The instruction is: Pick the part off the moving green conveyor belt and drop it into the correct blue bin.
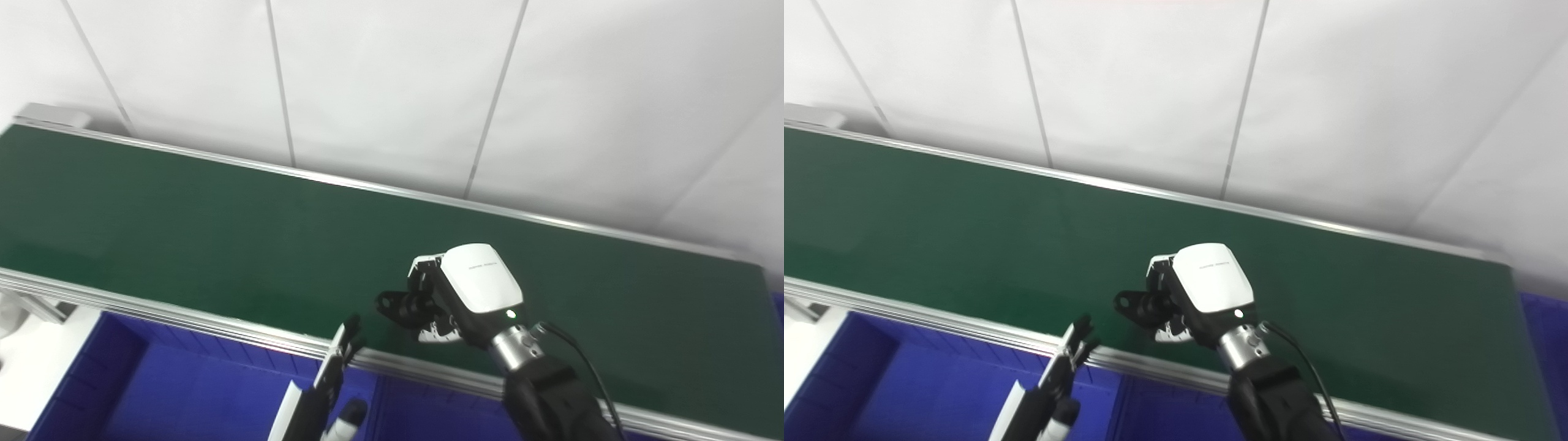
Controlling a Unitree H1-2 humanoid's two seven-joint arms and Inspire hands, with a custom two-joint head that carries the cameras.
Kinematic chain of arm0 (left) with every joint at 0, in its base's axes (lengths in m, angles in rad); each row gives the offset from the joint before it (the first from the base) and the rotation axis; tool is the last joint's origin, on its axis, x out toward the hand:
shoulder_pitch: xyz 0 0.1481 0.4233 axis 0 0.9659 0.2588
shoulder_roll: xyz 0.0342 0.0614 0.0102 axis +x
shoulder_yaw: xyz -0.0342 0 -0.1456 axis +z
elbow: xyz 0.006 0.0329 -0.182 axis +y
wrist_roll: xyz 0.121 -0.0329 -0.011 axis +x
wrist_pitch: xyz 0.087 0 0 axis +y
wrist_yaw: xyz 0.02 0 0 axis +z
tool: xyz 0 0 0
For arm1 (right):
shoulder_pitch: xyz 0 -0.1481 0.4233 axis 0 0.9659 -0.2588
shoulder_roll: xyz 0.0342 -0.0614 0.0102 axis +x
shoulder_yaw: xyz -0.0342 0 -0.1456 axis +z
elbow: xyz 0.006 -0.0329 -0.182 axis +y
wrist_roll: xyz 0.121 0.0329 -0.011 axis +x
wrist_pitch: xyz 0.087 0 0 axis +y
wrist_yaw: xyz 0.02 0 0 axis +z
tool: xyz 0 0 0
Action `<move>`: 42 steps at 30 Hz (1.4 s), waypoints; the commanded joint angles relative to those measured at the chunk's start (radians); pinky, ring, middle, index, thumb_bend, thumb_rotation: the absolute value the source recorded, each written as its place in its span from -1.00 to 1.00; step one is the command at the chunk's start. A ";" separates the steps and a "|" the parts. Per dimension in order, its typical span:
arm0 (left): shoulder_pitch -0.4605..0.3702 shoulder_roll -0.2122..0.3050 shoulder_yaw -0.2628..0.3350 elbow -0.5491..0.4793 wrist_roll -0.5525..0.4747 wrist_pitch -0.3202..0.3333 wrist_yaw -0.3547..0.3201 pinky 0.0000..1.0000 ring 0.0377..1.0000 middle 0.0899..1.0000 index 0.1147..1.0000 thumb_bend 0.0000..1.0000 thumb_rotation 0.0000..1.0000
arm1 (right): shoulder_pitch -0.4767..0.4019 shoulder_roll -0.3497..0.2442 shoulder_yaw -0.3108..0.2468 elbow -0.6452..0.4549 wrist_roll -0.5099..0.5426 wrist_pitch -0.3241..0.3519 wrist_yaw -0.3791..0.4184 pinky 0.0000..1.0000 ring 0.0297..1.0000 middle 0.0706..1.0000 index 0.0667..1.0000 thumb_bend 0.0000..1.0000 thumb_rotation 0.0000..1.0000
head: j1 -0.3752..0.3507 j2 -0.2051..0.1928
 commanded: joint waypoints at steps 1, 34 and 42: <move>0.001 -0.022 -0.015 -0.049 -0.009 0.007 -0.018 1.00 0.90 1.00 1.00 0.45 1.00 | 0.023 0.007 -0.030 -0.089 -0.031 0.018 0.031 -0.68 -0.57 -0.14 -0.10 0.05 -1.00 | -0.005 0.004; -0.066 0.112 0.088 -0.288 -0.275 0.204 -0.192 1.00 1.00 1.00 1.00 0.47 1.00 | 0.678 0.416 -0.097 -0.263 -0.687 -0.020 0.342 0.09 0.45 0.82 0.91 1.00 0.60 | -0.163 0.057; 0.034 0.076 0.142 -0.339 -0.196 0.157 -0.141 1.00 1.00 1.00 1.00 0.54 1.00 | 0.723 0.395 -0.071 -0.223 -0.413 -0.022 0.094 0.40 0.58 0.74 0.84 1.00 0.91 | -0.024 0.071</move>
